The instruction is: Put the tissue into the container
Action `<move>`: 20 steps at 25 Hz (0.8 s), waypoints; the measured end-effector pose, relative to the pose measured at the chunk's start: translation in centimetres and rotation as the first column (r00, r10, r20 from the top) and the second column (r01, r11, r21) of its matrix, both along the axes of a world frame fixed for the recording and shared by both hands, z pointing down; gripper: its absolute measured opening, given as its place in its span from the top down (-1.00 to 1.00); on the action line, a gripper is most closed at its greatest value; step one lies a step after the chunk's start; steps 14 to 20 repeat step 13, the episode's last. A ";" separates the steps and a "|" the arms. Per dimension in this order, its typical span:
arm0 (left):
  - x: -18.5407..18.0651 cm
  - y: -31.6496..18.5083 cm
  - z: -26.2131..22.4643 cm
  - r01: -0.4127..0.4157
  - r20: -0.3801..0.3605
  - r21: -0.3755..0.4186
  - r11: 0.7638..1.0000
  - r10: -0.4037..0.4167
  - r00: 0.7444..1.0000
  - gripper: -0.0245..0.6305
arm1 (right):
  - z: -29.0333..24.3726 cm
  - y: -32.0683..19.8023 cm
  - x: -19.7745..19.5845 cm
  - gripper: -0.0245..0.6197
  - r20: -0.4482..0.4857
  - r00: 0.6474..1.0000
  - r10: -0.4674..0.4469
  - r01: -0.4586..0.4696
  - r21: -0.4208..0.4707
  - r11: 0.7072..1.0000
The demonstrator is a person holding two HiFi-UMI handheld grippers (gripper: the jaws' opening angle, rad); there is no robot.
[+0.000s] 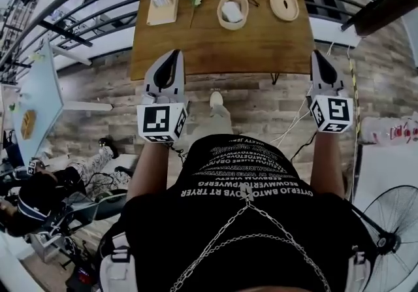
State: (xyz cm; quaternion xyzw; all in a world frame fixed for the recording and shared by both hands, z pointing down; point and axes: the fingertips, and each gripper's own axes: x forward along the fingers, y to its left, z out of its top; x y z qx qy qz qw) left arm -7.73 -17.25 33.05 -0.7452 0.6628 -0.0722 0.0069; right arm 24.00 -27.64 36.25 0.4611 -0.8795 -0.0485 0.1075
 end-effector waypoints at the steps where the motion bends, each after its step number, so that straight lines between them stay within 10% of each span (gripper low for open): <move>1: 0.1 0.4 -0.1 0.004 0.004 0.001 1.000 -0.004 1.000 0.84 | 0.0 0.2 0.0 0.88 0.005 1.000 -0.005 0.005 0.001 1.000; 20: 2.1 1.3 -1.4 0.003 0.032 0.000 1.000 -0.003 0.999 0.84 | -1.7 1.5 -0.6 0.88 0.034 0.998 -0.048 0.047 0.018 0.999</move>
